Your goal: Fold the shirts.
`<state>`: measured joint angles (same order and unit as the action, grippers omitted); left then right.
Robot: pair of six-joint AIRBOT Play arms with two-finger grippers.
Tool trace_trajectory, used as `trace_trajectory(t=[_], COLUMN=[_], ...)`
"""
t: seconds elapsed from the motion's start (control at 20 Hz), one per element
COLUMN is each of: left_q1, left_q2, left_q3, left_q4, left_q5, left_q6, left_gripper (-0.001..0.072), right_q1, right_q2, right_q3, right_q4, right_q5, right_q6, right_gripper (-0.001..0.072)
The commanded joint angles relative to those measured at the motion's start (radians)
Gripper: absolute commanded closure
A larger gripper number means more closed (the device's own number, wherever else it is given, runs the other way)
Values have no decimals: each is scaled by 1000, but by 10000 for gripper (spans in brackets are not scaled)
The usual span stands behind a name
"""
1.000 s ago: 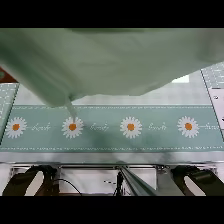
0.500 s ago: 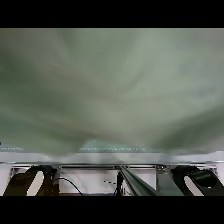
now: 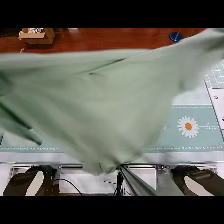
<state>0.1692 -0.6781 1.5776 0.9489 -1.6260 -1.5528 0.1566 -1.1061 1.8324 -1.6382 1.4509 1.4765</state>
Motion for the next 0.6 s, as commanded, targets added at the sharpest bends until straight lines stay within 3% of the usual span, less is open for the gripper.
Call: trace_trajectory(t=[0.0, 0.25, 0.35, 0.55], left_q1=[0, -3, -3, -4], left_q2=[-86, -298, -406, -603], left_q3=[-220, -429, -454, -455], left_q4=[-10, -29, -66, -203], left_q5=[104, 331, 364, 369], left_q6=[80, 132, 142, 246], left_gripper=[684, 683, 683, 683], right_q1=[0, 0, 0, 0], right_q2=[-250, -452, -499, -567], right_q3=[1, 1, 1, 1], right_q4=[92, 166, 167, 129], right_q5=[-142, -399, -466, -544], right_q6=[-19, -18, -18, -18], right_gripper=[685, 685, 685, 685])
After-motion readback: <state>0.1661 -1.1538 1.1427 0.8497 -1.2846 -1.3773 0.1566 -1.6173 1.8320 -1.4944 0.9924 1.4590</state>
